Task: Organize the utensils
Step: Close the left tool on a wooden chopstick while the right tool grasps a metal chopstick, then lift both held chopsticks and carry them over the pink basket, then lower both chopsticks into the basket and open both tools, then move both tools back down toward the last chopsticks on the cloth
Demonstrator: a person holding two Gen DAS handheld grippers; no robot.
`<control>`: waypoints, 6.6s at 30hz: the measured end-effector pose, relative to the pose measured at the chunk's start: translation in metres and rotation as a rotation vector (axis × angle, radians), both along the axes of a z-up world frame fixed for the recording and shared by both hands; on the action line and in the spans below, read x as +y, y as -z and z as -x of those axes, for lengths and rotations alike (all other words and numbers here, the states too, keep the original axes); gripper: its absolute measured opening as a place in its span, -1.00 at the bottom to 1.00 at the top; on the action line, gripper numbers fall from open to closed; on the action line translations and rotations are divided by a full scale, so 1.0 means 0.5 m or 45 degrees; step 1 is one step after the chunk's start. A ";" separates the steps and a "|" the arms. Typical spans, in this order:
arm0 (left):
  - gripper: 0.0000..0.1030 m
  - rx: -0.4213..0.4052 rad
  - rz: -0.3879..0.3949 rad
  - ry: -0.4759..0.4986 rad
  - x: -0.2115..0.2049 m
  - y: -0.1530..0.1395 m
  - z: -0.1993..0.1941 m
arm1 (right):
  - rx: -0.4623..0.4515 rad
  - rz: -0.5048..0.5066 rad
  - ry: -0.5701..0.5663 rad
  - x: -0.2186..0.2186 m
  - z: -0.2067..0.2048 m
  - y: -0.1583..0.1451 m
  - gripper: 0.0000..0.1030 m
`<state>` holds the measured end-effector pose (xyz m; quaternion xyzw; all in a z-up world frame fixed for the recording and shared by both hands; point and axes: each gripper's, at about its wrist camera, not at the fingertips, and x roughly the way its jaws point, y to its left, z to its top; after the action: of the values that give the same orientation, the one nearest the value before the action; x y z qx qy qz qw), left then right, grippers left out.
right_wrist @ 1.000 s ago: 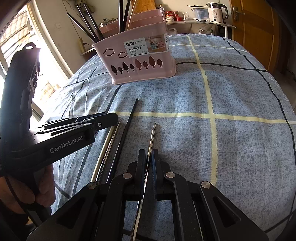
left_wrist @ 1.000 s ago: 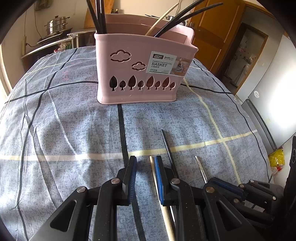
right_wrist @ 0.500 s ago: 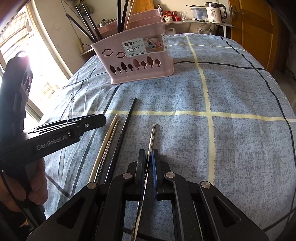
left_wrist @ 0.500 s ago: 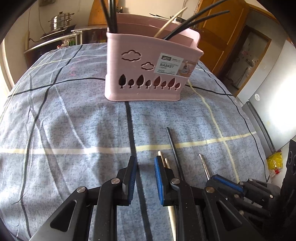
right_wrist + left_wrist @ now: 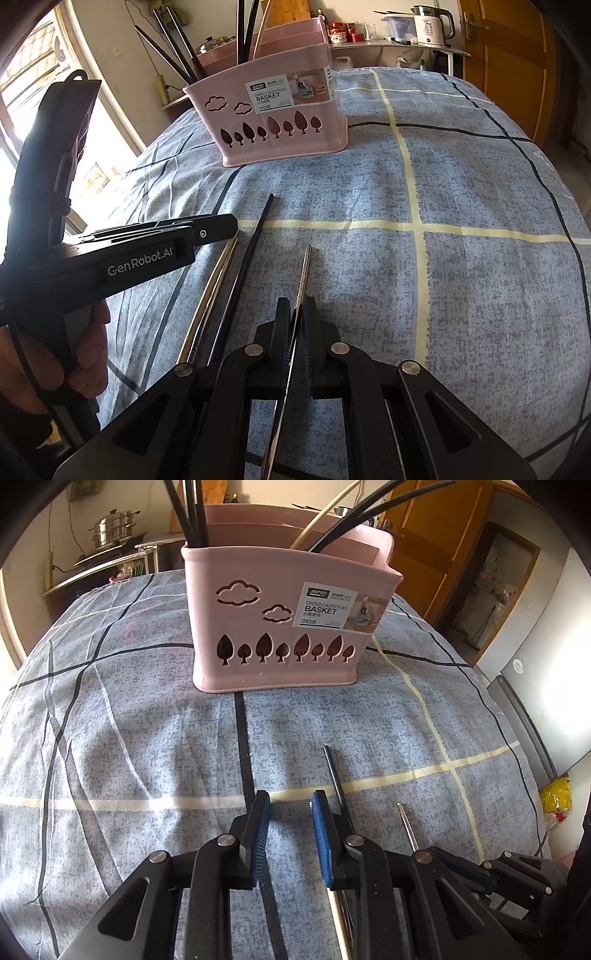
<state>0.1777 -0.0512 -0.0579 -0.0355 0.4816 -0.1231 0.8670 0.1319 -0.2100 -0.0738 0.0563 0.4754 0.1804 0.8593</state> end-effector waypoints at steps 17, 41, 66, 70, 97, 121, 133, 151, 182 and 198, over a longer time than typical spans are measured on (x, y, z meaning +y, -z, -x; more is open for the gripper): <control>-0.40 0.016 -0.022 -0.038 0.085 -0.009 0.048 | 0.002 -0.008 -0.002 -0.002 0.000 -0.001 -0.88; -0.91 0.065 -0.034 0.062 0.086 0.000 0.041 | 0.038 0.020 -0.015 -0.009 -0.021 -0.003 -0.87; -0.92 -0.058 -0.116 0.110 0.065 -0.097 0.018 | -0.048 0.037 -0.055 0.012 -0.074 -0.092 -0.93; -0.92 -0.154 -0.069 0.111 0.072 -0.168 0.015 | -0.135 0.004 -0.048 0.002 -0.075 -0.151 -0.93; -0.93 -0.373 0.007 0.103 0.111 -0.322 0.038 | -0.368 -0.032 -0.008 -0.038 -0.047 -0.280 -0.93; -0.93 -0.582 0.107 0.015 0.149 -0.520 -0.067 | -0.606 -0.182 -0.055 0.017 -0.121 -0.452 -0.93; -0.93 -0.602 0.135 -0.040 0.153 -0.514 -0.153 | -0.606 -0.183 -0.030 0.036 -0.202 -0.448 -0.93; -0.92 -0.444 0.086 -0.031 0.143 -0.363 -0.208 | -0.437 -0.089 -0.040 0.054 -0.264 -0.354 -0.92; -0.72 -0.548 0.064 -0.065 0.161 -0.362 0.030 | -0.450 -0.118 0.051 -0.058 -0.088 -0.340 -0.84; -0.72 -0.340 0.090 0.018 0.099 -0.203 0.171 | -0.327 -0.106 0.049 -0.076 0.051 -0.232 -0.74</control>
<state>0.0922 -0.0018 0.0437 -0.0460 0.3576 -0.1498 0.9206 0.1063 -0.2478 0.0424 0.0775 0.3523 0.1891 0.9133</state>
